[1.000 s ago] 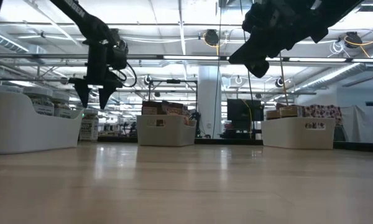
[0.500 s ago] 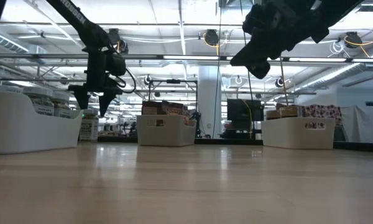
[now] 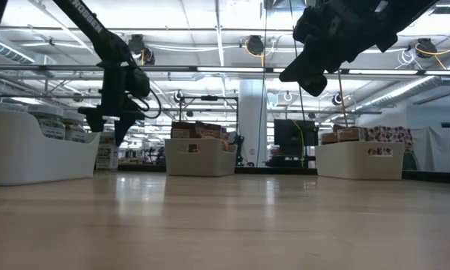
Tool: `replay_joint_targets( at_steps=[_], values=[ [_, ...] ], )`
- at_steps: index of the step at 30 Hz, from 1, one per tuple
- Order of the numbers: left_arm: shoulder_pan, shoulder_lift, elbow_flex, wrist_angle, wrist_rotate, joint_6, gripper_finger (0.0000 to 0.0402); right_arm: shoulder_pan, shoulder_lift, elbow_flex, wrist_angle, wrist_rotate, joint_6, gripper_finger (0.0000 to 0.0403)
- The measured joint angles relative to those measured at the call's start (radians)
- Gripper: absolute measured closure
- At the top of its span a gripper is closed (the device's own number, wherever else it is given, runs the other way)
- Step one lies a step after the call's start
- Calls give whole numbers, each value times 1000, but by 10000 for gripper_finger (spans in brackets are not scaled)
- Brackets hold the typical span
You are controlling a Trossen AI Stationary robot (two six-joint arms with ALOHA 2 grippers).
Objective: Sort spices by type
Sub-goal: Put the white spice bottle into the bottom white bin
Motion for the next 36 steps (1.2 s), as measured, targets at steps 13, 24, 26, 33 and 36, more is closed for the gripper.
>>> replay_joint_targets(
  at_steps=[13, 24, 26, 33, 36],
  values=[
    [0, 0, 0, 8, 2, -41, 142, 0, 0, 0, 1, 0, 8, 403],
    [-2, -9, 2, -5, 39, -44, 193, 11, 0, 0, 1, 0, 30, 403],
    [-10, -25, 0, -12, 50, -45, 193, 22, 0, 0, 1, -1, 30, 403],
    [-42, -139, 1, -40, 98, -82, 193, 44, 0, 0, -3, -1, 27, 403],
    [-63, -209, 1, -45, 152, -123, 193, 44, 0, 0, -4, -1, 18, 403]
  ],
)
